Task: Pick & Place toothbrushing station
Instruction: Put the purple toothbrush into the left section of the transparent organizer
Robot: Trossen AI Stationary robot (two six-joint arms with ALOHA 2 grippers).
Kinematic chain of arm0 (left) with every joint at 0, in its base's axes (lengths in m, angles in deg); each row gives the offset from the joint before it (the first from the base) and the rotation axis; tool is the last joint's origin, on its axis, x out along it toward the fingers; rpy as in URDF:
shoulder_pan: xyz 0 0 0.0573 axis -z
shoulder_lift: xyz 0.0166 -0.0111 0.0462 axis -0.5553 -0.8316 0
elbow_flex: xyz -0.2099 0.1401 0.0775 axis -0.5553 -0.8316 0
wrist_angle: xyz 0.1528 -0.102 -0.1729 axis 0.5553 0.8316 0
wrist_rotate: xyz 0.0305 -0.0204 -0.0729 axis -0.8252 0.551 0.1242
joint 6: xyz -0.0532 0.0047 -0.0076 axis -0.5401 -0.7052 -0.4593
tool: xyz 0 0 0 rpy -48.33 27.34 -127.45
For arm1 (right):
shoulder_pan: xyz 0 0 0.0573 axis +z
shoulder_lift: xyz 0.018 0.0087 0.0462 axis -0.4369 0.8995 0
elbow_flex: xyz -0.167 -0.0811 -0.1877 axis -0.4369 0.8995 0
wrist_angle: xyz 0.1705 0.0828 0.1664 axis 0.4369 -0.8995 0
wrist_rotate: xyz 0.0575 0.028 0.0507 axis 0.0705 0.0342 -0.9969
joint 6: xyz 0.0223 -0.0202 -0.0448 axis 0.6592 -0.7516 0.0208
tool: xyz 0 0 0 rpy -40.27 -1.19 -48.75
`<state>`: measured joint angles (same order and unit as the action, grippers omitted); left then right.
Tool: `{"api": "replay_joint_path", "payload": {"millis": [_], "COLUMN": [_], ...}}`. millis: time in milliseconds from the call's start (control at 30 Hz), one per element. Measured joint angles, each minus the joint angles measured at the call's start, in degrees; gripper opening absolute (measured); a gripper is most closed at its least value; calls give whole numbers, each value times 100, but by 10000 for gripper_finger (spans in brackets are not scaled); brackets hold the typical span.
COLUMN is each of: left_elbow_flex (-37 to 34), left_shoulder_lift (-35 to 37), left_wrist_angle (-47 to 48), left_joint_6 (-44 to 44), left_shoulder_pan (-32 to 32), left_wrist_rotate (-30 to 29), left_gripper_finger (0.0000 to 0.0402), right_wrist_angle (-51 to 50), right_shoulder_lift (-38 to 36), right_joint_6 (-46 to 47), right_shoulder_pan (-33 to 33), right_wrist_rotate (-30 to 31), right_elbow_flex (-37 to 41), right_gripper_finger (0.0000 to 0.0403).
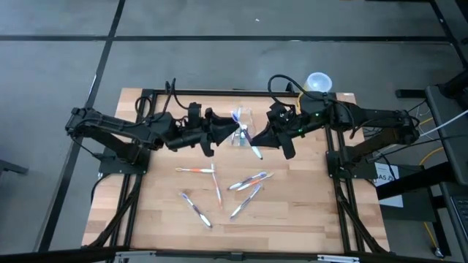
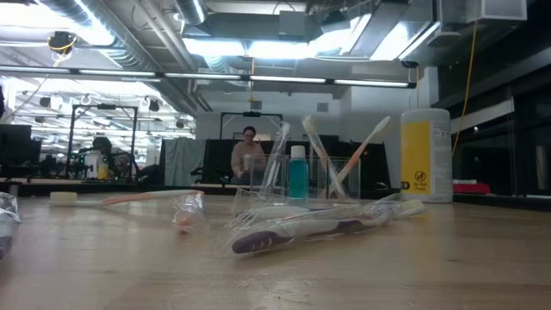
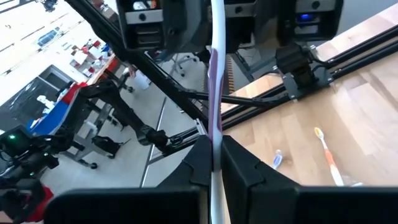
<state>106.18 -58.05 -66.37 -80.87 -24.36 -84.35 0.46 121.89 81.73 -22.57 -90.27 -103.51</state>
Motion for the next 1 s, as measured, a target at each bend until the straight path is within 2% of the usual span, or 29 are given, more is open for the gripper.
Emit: {"api": "replay_joint_path", "payload": {"millis": [867, 1000], "left_elbow_flex": [0, 0], "left_shoulder_lift": [2, 2], "left_wrist_angle": [-262, -252], "left_joint_6": [24, -38], "left_shoulder_pan": [-54, -54], "left_wrist_rotate": [170, 170], "left_gripper_finger": [143, 122], "right_wrist_angle": [310, 338], "right_shoulder_lift": [199, 230], "right_joint_6": [20, 20], "right_shoulder_pan": [55, 52], "right_wrist_rotate": [-53, -88], "right_elbow_flex": [0, -2], "right_gripper_finger": [18, 18]}}
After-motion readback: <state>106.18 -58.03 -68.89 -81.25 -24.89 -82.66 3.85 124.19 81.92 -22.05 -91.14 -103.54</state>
